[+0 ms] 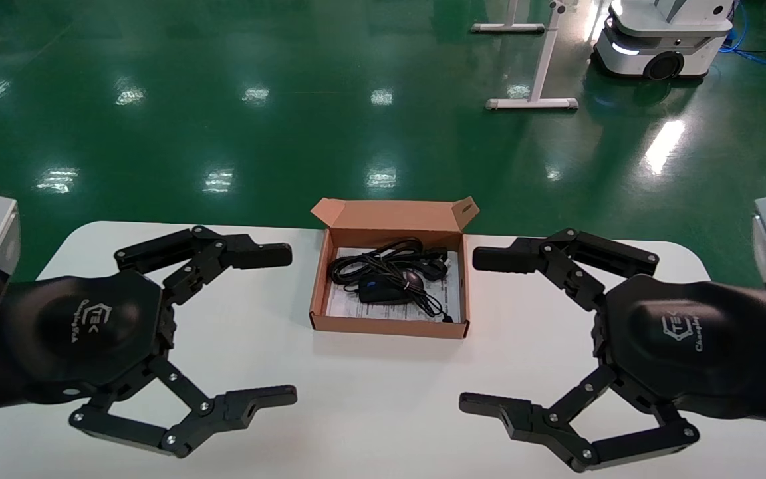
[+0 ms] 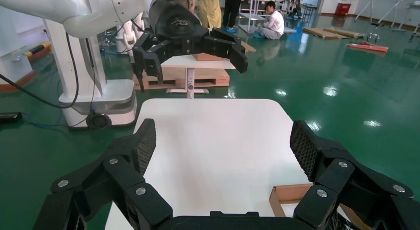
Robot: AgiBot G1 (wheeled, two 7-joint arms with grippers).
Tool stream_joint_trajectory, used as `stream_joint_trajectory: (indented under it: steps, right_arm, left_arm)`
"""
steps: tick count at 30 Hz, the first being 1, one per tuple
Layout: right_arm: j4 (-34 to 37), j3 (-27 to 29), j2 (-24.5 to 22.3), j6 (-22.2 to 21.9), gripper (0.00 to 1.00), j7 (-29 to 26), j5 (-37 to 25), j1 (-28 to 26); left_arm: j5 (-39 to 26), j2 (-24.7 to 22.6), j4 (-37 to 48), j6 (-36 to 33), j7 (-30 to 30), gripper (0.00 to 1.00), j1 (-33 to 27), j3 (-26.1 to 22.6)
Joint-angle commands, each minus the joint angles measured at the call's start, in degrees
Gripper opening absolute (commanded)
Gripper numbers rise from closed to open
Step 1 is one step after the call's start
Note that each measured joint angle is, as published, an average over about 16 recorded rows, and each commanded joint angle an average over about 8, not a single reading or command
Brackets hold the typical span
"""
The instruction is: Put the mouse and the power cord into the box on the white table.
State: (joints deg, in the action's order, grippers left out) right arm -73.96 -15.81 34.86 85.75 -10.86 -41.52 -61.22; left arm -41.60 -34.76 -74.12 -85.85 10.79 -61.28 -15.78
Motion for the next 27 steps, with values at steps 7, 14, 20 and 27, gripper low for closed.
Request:
stream_joint_trajectory:
  steps: [7, 14, 20, 27]
  right_arm:
    - [0.33, -0.16, 0.12, -0.02, 1.00, 0.14, -0.25, -0.27]
    - [0.46, -0.22, 0.16, -0.05, 1.00, 0.22, -0.35, -0.37]
    - [0.54, -0.25, 0.18, -0.09, 1.00, 0.25, -0.40, -0.42]
    - [0.58, -0.28, 0.20, -0.10, 1.00, 0.28, -0.44, -0.45]
  left_arm:
    - [-0.13, -0.13, 0.29, 0.08, -0.01, 1.00, -0.14, -0.12]
    - [-0.17, -0.17, 0.42, 0.11, -0.02, 1.00, -0.19, -0.17]
    - [-0.19, -0.19, 0.47, 0.13, -0.03, 1.00, -0.21, -0.20]
    - [-0.22, -0.22, 0.49, 0.16, -0.05, 1.00, -0.24, -0.22]
